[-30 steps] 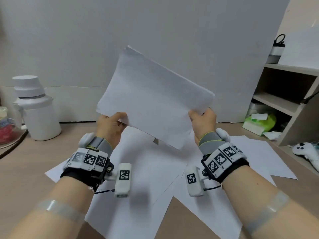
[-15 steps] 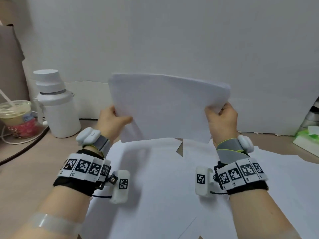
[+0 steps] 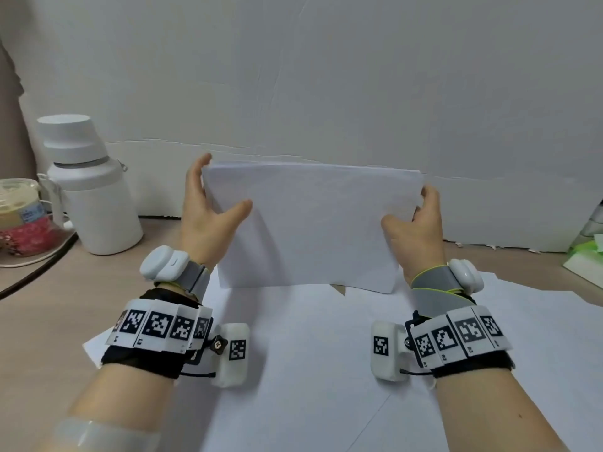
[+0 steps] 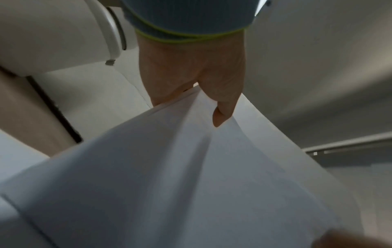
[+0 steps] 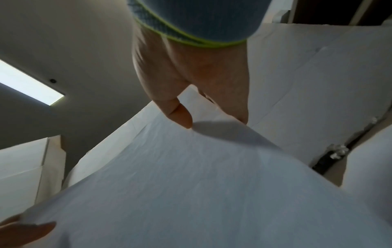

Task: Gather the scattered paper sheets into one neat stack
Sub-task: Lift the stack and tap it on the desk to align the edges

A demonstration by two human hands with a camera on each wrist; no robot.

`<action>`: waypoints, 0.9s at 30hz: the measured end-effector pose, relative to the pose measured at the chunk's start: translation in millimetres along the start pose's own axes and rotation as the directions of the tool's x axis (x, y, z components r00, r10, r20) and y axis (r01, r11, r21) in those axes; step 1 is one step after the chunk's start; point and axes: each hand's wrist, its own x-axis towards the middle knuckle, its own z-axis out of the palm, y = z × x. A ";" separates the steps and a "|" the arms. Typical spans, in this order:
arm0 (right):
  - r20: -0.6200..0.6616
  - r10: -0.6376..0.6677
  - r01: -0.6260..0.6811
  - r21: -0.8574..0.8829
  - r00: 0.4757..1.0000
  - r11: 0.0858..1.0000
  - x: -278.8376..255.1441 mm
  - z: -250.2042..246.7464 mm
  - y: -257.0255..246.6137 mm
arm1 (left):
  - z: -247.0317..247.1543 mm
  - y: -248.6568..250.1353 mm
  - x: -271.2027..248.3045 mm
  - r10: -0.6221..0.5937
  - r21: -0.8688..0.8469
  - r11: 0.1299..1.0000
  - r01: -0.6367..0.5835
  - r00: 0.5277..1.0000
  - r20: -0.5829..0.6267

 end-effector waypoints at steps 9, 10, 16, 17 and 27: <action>0.041 -0.344 0.345 -0.189 0.938 0.919 -0.3 1.2 -19.2 | -4.8 7.5 6.0 0.274 0.213 0.934 -0.287 0.957 0.089; 0.024 -0.330 0.329 -0.171 0.944 0.929 0.0 2.0 -18.5 | -5.0 5.4 6.3 0.259 0.214 0.938 -0.272 0.962 0.090; -0.062 -0.199 0.188 -0.151 0.978 0.971 0.0 2.5 -15.5 | -4.8 1.6 2.4 0.142 0.203 0.970 -0.135 0.990 -0.019; -0.061 -0.195 0.185 -0.144 0.979 0.972 -0.1 1.7 -16.0 | -4.2 2.6 2.8 0.142 0.198 0.971 -0.134 0.989 -0.028; -0.077 -0.123 0.124 0.009 0.989 0.992 -1.0 6.9 -26.4 | 8.2 16.5 2.9 0.058 0.010 0.998 -0.058 0.998 -0.014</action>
